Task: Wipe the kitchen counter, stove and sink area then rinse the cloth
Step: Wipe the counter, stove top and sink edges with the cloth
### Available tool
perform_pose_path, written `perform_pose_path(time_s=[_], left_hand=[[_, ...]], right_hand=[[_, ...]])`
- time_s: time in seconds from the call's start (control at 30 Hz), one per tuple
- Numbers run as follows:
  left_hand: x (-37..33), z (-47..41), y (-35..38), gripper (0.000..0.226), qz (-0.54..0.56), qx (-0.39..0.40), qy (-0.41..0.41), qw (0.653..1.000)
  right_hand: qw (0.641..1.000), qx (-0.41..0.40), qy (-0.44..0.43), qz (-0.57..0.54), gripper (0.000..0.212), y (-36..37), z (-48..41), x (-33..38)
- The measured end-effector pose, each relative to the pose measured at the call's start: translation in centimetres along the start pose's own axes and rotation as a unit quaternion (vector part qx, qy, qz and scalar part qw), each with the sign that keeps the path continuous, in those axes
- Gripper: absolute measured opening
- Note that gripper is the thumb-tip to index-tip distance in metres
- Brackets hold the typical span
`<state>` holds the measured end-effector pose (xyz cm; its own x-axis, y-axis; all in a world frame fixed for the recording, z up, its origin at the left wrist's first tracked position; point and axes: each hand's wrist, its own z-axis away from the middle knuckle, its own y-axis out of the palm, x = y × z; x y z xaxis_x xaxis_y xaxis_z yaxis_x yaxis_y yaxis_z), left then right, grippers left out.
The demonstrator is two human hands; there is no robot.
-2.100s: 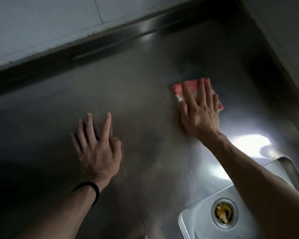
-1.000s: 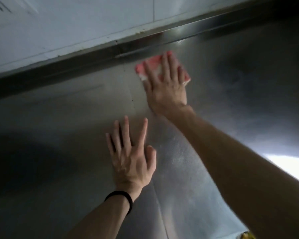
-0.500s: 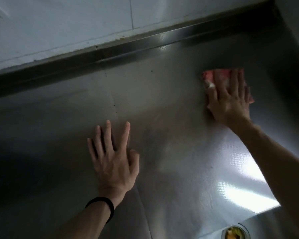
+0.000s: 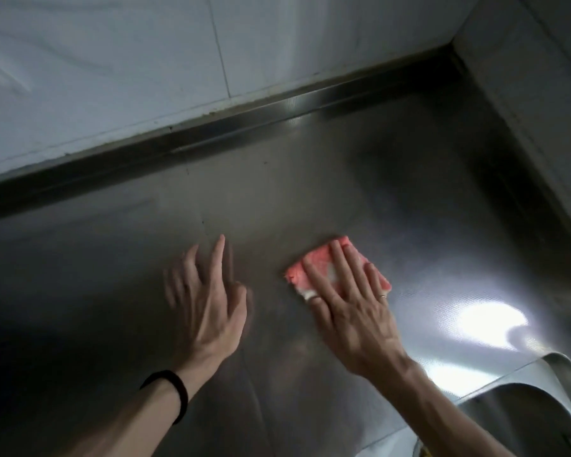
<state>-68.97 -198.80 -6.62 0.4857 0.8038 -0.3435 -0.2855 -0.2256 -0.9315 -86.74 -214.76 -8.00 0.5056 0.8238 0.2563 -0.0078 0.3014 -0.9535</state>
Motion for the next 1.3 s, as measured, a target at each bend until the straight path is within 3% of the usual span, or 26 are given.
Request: perform_pose_path(time_s=[0.13, 0.23, 0.37, 0.43, 0.57, 0.67, 0.77, 0.93, 1.0, 1.07, 1.17, 1.3], left_hand=[[-2.8, -3.0, 0.0, 0.077, 0.019, 0.022, 0.054, 0.998], [-4.4, -3.9, 1.8, 0.074, 0.012, 0.057, 0.039, 0.998], [-5.5, -3.7, 3.4, 0.075, -0.056, 0.03, 0.018, 0.998], [-5.5, -3.8, 3.8, 0.076, -0.076, 0.016, 0.02, 0.997], [-5.5, -3.6, 4.0, 0.075, -0.084, -0.016, 0.022, 0.996], [-6.1, -3.7, 3.9, 0.073, -0.088, -0.022, 0.019, 0.996], [-6.1, -3.9, 4.1, 0.076, -0.096, -0.017, 0.012, 0.995], [-5.8, -3.9, 4.3, 0.077, -0.094, -0.038, 0.021, 0.995], [-5.9, -3.9, 4.3, 0.076, -0.104, -0.036, 0.026, 0.994], [-5.9, -4.0, 4.3, 0.076, -0.11, -0.028, 0.023, 0.993], [-5.8, -4.1, 4.3, 0.076, -0.105, -0.022, 0.019, 0.994], [-5.8, -3.9, 4.2, 0.075, -0.098, -0.035, 0.025, 0.994]], right_hand=[[0.997, -0.016, 0.08, -0.006, 0.062, -2.6, -2.8, -7.2], [0.985, 0.02, 0.174, -0.003, 0.06, -4.7, -6.4, -12.4], [0.966, 0.005, 0.259, -0.028, 0.064, -5.5, -10.5, -12.7], [0.974, -0.002, 0.227, -0.018, 0.061, -5.3, -11.1, -10.5], [0.998, 0.024, -0.048, 0.044, 0.059, -1.7, -8.4, -3.5], [0.993, 0.031, -0.113, 0.03, 0.057, -1.5, -8.8, -3.6], [0.997, 0.0, -0.064, 0.041, 0.057, -4.2, -13.2, -9.2], [0.989, -0.016, 0.125, 0.079, 0.056, -8.0, -18.8, -20.6], [0.977, -0.03, 0.204, 0.046, 0.058, -8.8, -19.9, -22.1], [0.972, -0.042, 0.228, 0.035, 0.058, -8.5, -20.3, -21.3], [0.979, -0.031, 0.199, 0.046, 0.058, -7.6, -18.9, -16.0], [0.998, 0.013, 0.038, 0.043, 0.06, -2.9, -12.1, -3.1]])
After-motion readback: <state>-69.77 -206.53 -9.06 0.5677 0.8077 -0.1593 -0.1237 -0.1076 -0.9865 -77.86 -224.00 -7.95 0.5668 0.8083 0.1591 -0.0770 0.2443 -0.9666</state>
